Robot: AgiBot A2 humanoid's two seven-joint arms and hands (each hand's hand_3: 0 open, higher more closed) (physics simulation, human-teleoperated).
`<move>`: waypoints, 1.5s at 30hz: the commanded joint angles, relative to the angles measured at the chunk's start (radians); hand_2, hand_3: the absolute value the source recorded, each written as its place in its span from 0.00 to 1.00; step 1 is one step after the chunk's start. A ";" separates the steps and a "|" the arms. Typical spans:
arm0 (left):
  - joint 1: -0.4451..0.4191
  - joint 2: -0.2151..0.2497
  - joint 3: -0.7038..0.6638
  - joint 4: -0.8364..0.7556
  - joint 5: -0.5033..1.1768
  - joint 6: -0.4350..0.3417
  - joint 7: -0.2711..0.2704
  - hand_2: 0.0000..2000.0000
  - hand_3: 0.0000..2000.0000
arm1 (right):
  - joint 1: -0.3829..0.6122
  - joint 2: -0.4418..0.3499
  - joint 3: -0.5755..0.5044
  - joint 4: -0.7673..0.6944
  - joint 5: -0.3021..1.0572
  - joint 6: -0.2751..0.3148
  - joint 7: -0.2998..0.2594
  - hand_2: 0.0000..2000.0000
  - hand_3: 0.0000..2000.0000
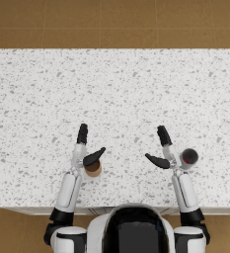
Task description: Pick up two cups and pour the berry on the right into the cup on the left
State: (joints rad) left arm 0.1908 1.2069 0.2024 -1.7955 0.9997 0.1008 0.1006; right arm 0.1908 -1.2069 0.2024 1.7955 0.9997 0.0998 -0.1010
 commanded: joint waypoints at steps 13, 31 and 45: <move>0.000 0.000 0.000 0.000 0.000 0.000 0.000 0.00 0.00 | 0.000 0.000 0.000 0.000 0.000 0.000 0.000 0.00 0.00; -0.308 -0.080 -0.118 -0.176 0.305 -0.100 -0.100 0.00 0.00 | -0.261 0.009 -0.324 0.097 0.273 -0.099 0.100 0.00 0.00; -0.438 -0.108 -0.075 -0.131 0.362 -0.101 -0.101 0.00 0.00 | -0.411 -0.078 -0.541 0.064 0.330 -0.100 0.101 0.00 0.00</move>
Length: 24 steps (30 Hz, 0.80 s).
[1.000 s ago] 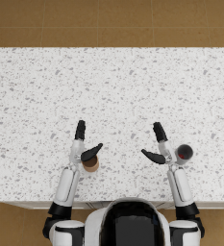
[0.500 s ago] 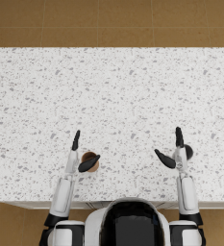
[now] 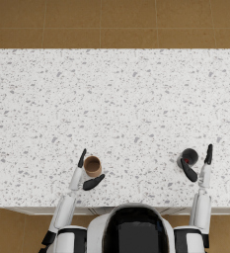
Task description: Pick up two cups and pour the berry on the right into the cup on the left
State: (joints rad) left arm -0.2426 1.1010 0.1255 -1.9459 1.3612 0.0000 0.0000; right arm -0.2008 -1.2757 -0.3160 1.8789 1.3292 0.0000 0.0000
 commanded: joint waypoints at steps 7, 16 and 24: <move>0.004 0.017 -0.013 0.096 0.000 0.000 0.000 0.00 0.00 | -0.029 -0.025 0.008 -0.108 0.000 0.000 0.000 0.00 0.00; 0.031 0.050 0.026 0.184 0.000 0.000 0.000 0.00 0.00 | 0.007 -0.029 0.054 -0.189 0.000 0.000 0.000 0.00 0.00; 0.057 0.079 0.030 0.233 0.000 0.000 0.000 0.00 0.00 | 0.057 -0.033 0.106 -0.278 0.000 0.000 0.000 0.00 0.00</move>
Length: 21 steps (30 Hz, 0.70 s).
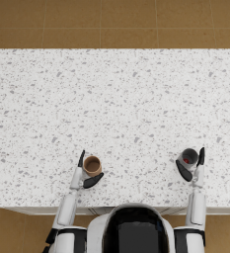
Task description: Pick up two cups and pour the berry on the right into the cup on the left
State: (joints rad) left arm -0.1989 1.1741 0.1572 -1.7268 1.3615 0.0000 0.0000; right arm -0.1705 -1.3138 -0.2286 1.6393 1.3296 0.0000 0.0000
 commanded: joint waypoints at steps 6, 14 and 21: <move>0.021 0.022 -0.005 0.040 0.000 0.000 0.000 0.00 0.00 | 0.059 0.000 0.027 -0.127 0.000 -0.004 0.000 0.00 0.00; 0.064 0.056 -0.018 0.086 0.000 -0.007 -0.001 0.00 0.00 | 0.086 -0.008 0.027 -0.156 0.000 -0.002 0.000 0.00 0.00; 0.061 0.068 -0.016 0.052 -0.001 -0.051 -0.002 1.00 0.49 | 0.091 -0.017 0.014 -0.140 0.000 0.033 0.000 1.00 0.33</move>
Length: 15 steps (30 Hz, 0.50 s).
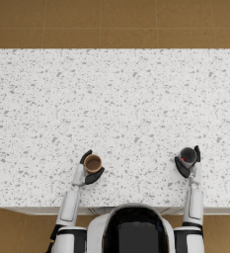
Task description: Pick up two cups and pour the berry on the right into the cup on the left
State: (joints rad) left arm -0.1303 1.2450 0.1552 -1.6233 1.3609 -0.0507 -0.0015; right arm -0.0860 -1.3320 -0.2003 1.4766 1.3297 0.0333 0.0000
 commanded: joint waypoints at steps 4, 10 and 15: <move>0.010 0.013 -0.009 -0.154 0.000 -0.003 0.000 1.00 0.64 | 0.006 -0.006 -0.001 0.104 0.000 0.035 0.003 1.00 0.64; 0.097 0.075 0.074 -0.183 0.000 0.014 -0.002 1.00 0.64 | 0.031 -0.004 0.082 0.326 0.000 0.042 0.004 1.00 0.64; 0.161 0.128 0.123 -0.166 0.000 0.017 -0.002 1.00 0.64 | 0.107 -0.007 0.155 0.369 0.000 0.055 0.006 1.00 0.64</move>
State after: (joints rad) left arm -0.0088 1.3501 0.2572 -1.7935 1.3923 -0.0344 -0.0036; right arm -0.0198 -1.3410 -0.0754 1.8130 1.3607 0.0890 0.0063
